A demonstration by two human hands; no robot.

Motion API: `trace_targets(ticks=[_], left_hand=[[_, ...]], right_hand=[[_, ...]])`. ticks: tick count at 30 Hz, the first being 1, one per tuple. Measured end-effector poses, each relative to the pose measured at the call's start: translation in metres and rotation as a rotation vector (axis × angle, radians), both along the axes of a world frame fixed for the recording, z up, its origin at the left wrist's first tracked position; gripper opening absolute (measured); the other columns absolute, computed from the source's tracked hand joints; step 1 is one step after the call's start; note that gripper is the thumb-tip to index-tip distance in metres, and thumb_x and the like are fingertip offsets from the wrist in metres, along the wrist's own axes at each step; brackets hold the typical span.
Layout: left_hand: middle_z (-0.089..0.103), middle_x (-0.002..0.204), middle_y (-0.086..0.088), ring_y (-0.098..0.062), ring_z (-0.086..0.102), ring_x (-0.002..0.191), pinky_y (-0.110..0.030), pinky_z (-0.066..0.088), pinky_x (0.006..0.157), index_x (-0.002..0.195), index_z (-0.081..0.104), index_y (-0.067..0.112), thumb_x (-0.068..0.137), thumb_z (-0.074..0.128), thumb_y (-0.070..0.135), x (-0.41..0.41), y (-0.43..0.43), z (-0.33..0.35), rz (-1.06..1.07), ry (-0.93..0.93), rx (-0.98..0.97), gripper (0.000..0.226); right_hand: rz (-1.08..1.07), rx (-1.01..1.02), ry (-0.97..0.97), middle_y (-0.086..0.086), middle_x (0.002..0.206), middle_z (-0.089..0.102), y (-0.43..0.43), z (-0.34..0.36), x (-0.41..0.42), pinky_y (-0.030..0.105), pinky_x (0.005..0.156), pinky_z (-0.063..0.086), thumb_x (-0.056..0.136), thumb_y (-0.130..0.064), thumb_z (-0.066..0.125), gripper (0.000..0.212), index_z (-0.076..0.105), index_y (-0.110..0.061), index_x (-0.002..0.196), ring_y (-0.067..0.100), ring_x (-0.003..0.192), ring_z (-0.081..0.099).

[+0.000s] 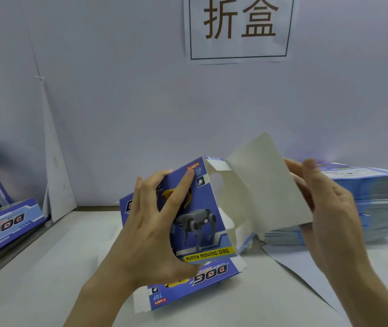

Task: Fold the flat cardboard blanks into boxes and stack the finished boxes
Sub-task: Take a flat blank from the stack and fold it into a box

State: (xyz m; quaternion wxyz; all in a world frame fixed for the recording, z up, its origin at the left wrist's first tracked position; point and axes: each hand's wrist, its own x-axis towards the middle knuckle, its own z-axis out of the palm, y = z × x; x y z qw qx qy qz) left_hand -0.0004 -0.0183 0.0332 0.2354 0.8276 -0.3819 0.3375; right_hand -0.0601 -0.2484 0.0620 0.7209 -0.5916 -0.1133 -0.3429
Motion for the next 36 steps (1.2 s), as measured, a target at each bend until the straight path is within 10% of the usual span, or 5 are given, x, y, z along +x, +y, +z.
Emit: trace_targets(ticks=[5,9,28,33,36], left_hand=[[0.019,0.142,0.002,-0.020,0.028,0.130,-0.057,0.050,0.092,0.152,0.010,0.034,0.046,0.073,0.063,-0.002,-0.006,-0.001,0.011,-0.024,-0.009,0.127],[0.024,0.138,-0.003,-0.024,0.030,0.127,-0.063,0.050,0.087,0.150,0.015,0.030,0.050,0.062,0.065,0.000,-0.001,0.002,0.033,-0.100,0.023,0.116],[0.019,0.142,0.002,-0.011,0.024,0.132,-0.056,0.052,0.090,0.150,0.010,0.032,0.048,0.068,0.069,0.001,-0.002,0.000,-0.007,-0.076,-0.026,0.123],[0.022,0.140,-0.003,-0.027,0.033,0.127,-0.057,0.050,0.091,0.150,0.010,0.032,0.048,0.061,0.068,0.003,-0.003,-0.002,0.038,-0.071,-0.016,0.119],[0.026,0.137,-0.005,-0.029,0.039,0.120,-0.048,0.047,0.095,0.151,0.013,0.030,0.048,0.060,0.066,0.002,-0.005,-0.002,0.070,-0.083,-0.019,0.119]], right_hand=[[0.301,0.010,0.258,-0.007,0.075,0.072,0.004,-0.001,-0.002,0.020,0.052,0.048,0.069,-0.054,0.058,0.034,0.079,-0.031,0.080,0.005,0.061,0.063],[-0.006,-0.253,0.159,-0.015,0.062,0.064,0.003,-0.010,0.009,0.010,0.050,0.040,0.096,-0.024,0.053,0.025,0.073,-0.014,0.085,-0.001,0.054,0.052],[-0.039,-0.029,0.199,-0.006,0.086,0.074,-0.003,-0.005,0.003,0.035,0.074,0.043,0.075,-0.049,0.059,0.030,0.079,-0.030,0.087,0.014,0.079,0.061],[0.335,0.024,0.237,-0.003,0.092,0.072,0.006,-0.005,0.000,0.022,0.059,0.049,0.081,-0.039,0.062,0.026,0.077,-0.027,0.099,0.011,0.075,0.065],[0.354,-0.076,0.203,-0.016,0.116,0.070,0.020,-0.010,0.001,0.020,0.084,0.049,0.088,-0.036,0.060,0.033,0.069,-0.034,0.120,0.001,0.106,0.065]])
